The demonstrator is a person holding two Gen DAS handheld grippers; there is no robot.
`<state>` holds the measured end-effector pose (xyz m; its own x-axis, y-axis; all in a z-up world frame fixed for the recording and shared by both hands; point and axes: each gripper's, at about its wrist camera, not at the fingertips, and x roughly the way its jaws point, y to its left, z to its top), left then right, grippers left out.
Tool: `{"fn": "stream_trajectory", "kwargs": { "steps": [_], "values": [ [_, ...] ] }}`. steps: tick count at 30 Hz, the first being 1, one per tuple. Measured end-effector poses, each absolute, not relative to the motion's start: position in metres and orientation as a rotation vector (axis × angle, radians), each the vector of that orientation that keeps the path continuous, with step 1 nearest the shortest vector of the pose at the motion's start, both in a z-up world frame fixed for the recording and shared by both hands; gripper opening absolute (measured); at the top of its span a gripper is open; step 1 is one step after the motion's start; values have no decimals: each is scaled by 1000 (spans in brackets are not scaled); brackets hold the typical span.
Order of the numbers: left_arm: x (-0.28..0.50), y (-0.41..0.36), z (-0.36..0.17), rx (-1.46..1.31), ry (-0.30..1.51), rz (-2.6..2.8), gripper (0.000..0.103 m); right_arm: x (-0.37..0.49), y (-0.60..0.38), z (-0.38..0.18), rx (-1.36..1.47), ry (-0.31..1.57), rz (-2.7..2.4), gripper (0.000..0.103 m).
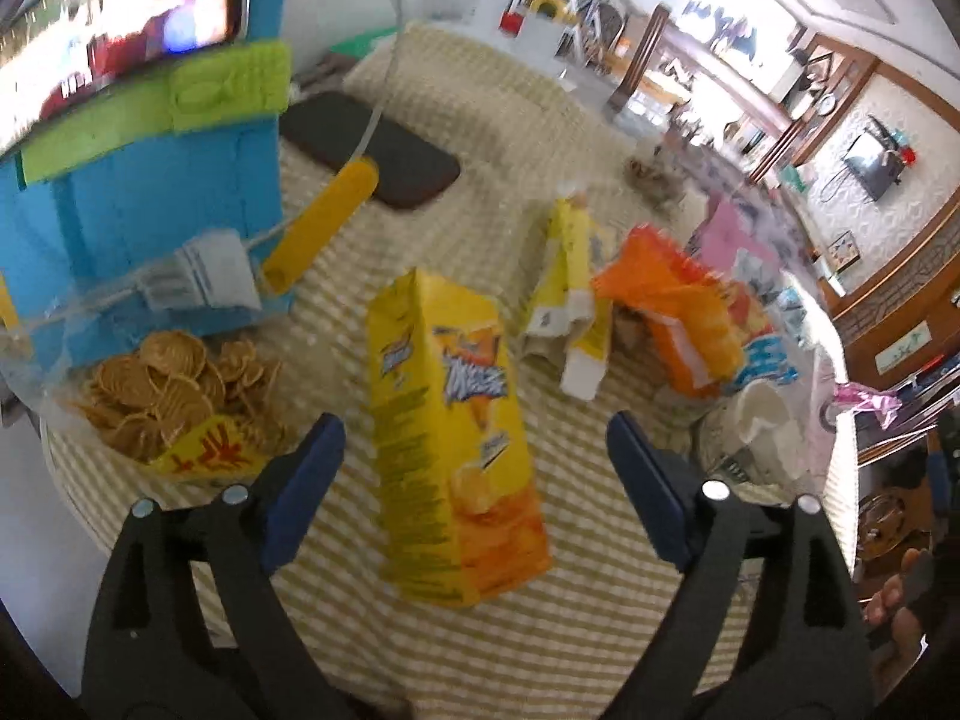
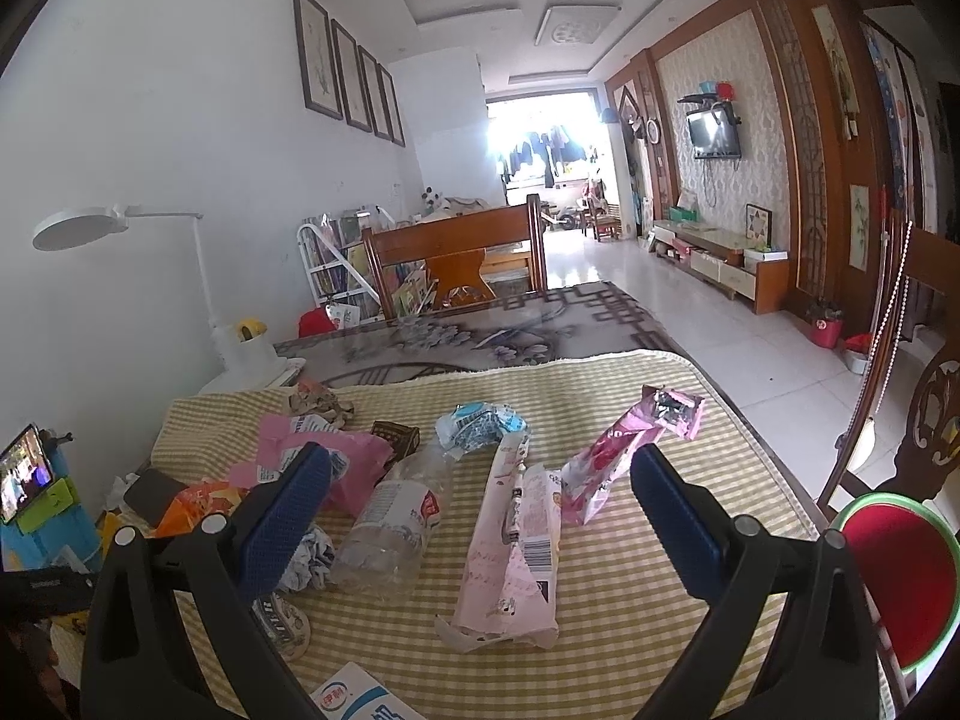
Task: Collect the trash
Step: 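Reach the left tool to the yellow tea carton while the right tool reaches the white milk carton, then close the left tool on the yellow carton while the right tool grips the milk carton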
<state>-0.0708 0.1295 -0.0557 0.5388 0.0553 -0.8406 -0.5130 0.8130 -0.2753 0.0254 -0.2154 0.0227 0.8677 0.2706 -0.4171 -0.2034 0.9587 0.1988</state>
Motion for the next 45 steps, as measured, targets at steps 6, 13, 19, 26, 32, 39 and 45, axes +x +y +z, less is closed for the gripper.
{"fn": "stream_trajectory", "kwargs": {
  "steps": [6,13,19,26,32,39,45],
  "values": [
    [-46,124,-72,-519,1032,362,87,27,-218,24,185,468,270,96],
    [-40,118,-77,-492,983,364,65,47,-210,7,96,703,273,96],
    [-53,90,-50,-350,824,311,31,48,-190,-10,-33,881,385,96],
    [-51,77,-39,-328,757,229,7,23,-160,-39,-180,1043,559,96],
    [-52,94,-55,-458,805,264,67,13,-131,-67,-364,1144,619,96],
    [-50,105,-78,-504,900,347,83,11,-121,-88,-512,1166,622,76],
    [-31,97,-93,-401,969,389,83,15,-128,-93,-463,1161,645,66]
  ]
}}
